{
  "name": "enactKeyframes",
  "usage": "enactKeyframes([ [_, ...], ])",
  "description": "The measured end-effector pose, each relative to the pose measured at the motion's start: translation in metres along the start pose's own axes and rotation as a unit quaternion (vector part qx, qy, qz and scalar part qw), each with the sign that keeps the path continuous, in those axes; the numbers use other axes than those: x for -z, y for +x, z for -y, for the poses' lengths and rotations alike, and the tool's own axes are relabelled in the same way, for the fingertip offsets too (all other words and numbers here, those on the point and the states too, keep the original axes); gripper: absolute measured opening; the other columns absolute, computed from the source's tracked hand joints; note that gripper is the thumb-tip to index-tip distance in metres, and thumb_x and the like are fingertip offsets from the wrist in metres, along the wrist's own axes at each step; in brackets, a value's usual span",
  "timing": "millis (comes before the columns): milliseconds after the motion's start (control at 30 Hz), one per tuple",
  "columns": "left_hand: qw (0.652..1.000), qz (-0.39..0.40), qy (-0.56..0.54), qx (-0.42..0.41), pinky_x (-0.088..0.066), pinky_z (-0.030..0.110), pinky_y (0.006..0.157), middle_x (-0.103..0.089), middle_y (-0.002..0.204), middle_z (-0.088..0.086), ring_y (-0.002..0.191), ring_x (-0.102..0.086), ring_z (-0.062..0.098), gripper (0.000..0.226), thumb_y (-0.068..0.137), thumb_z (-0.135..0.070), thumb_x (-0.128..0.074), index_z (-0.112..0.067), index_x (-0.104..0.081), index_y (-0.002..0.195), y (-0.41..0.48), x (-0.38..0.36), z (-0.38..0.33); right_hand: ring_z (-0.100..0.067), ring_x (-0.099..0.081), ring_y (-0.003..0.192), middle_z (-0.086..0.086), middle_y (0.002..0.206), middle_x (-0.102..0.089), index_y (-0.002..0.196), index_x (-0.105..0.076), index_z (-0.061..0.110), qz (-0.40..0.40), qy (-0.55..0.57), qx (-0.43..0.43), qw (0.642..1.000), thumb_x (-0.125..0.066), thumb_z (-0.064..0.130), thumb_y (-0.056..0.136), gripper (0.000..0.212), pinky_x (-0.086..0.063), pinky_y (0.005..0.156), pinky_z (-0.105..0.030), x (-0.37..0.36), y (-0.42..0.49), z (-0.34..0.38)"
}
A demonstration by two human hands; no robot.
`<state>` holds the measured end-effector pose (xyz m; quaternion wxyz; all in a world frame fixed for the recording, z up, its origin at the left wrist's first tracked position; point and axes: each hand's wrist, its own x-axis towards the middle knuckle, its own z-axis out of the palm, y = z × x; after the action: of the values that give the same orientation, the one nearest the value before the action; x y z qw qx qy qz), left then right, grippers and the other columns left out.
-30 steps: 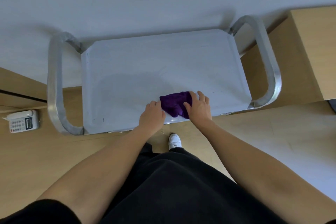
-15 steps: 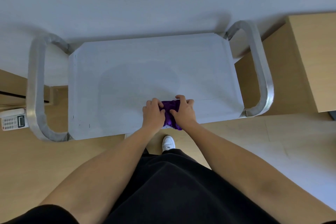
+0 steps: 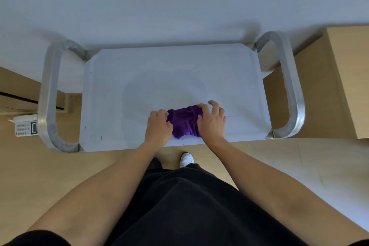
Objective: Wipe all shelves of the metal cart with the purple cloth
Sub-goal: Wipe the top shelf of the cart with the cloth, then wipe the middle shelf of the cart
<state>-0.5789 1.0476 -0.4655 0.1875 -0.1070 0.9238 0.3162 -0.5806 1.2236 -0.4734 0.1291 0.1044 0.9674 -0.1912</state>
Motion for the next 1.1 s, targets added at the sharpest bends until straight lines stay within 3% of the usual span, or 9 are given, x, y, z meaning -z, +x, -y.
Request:
enactKeyframes([
  [67, 1.0, -0.003, 0.018, 0.005, -0.048, 0.038, 0.092, -0.044, 0.128, 0.009, 0.112, -0.049, 0.024, 0.032, 0.093, -0.012, -0.05, -0.012, -0.051, 0.125, -0.011, 0.002, 0.012, -0.032, -0.037, 0.126, -0.002, 0.146, -0.032, 0.135, -0.046, 0.033, 0.018, 0.0, 0.034, 0.999, -0.051, 0.035, 0.094, 0.041, -0.041, 0.1, -0.047, -0.005, -0.007, 0.01],
  [167, 0.999, -0.023, 0.027, 0.003, -0.048, 0.039, 0.091, -0.046, 0.127, 0.008, 0.115, -0.048, 0.023, 0.029, 0.092, -0.013, -0.051, -0.011, -0.054, 0.121, -0.032, 0.006, 0.028, -0.038, -0.032, 0.129, -0.005, 0.149, -0.025, 0.142, -0.031, 0.042, 0.082, -0.01, 0.027, 0.996, -0.048, 0.064, 0.087, 0.061, -0.042, 0.099, -0.054, -0.021, -0.018, 0.028],
  [267, 0.999, -0.046, 0.013, 0.008, -0.046, 0.035, 0.091, -0.049, 0.121, 0.006, 0.111, -0.048, 0.021, 0.021, 0.091, -0.013, -0.052, -0.012, -0.059, 0.111, -0.055, 0.01, 0.045, -0.046, -0.021, 0.135, -0.01, 0.154, -0.015, 0.145, -0.019, 0.047, 0.101, -0.075, 0.041, 0.991, -0.043, 0.075, 0.083, 0.073, -0.034, 0.101, -0.061, -0.036, -0.022, 0.04],
  [367, 0.998, -0.061, 0.002, 0.02, -0.045, 0.03, 0.086, -0.052, 0.116, 0.003, 0.105, -0.05, 0.018, 0.017, 0.09, -0.013, -0.052, -0.015, -0.06, 0.105, -0.079, 0.014, 0.063, -0.048, -0.02, 0.134, -0.013, 0.154, -0.013, 0.145, -0.019, 0.045, 0.083, -0.123, 0.047, 0.988, -0.046, 0.071, 0.085, 0.07, -0.032, 0.099, -0.062, -0.043, -0.021, 0.042],
  [533, 0.998, -0.057, -0.004, 0.032, -0.047, 0.031, 0.086, -0.052, 0.108, -0.001, 0.1, -0.052, 0.015, 0.012, 0.092, -0.016, -0.051, -0.017, -0.061, 0.099, -0.11, 0.019, 0.088, -0.044, -0.037, 0.118, -0.016, 0.138, -0.032, 0.133, -0.041, 0.029, 0.077, -0.142, 0.104, 0.981, -0.059, 0.051, 0.088, 0.053, -0.044, 0.089, -0.053, -0.04, -0.017, 0.058],
  [700, 0.998, -0.053, -0.003, 0.036, -0.044, 0.02, 0.071, -0.05, 0.107, -0.004, 0.093, -0.055, 0.012, 0.009, 0.094, -0.019, -0.05, -0.02, -0.059, 0.095, -0.127, 0.024, 0.111, -0.037, -0.043, 0.106, -0.013, 0.126, -0.038, 0.127, -0.046, 0.019, 0.112, -0.044, 0.111, 0.987, -0.059, 0.038, 0.09, 0.043, -0.05, 0.083, -0.043, -0.044, -0.038, 0.071],
  [933, 1.0, -0.023, -0.014, 0.005, -0.052, 0.036, 0.079, -0.053, 0.102, -0.003, 0.088, -0.057, 0.015, 0.011, 0.095, -0.021, -0.051, -0.018, -0.06, 0.09, -0.156, 0.035, 0.162, -0.023, -0.041, 0.092, -0.007, 0.117, -0.047, 0.12, -0.054, 0.014, 0.107, 0.052, 0.171, 0.978, -0.062, 0.041, 0.09, 0.042, -0.039, 0.083, -0.03, -0.08, -0.118, 0.109],
  [1100, 0.999, 0.039, -0.004, -0.026, -0.051, 0.041, 0.08, -0.055, 0.099, -0.002, 0.086, -0.056, 0.017, 0.012, 0.092, -0.019, -0.047, -0.018, -0.058, 0.086, -0.181, 0.053, 0.222, -0.025, -0.045, 0.101, -0.003, 0.118, -0.046, 0.118, -0.056, 0.018, 0.115, 0.053, 0.14, 0.982, -0.067, 0.037, 0.085, 0.04, -0.039, 0.086, -0.029, -0.106, -0.175, 0.136],
])
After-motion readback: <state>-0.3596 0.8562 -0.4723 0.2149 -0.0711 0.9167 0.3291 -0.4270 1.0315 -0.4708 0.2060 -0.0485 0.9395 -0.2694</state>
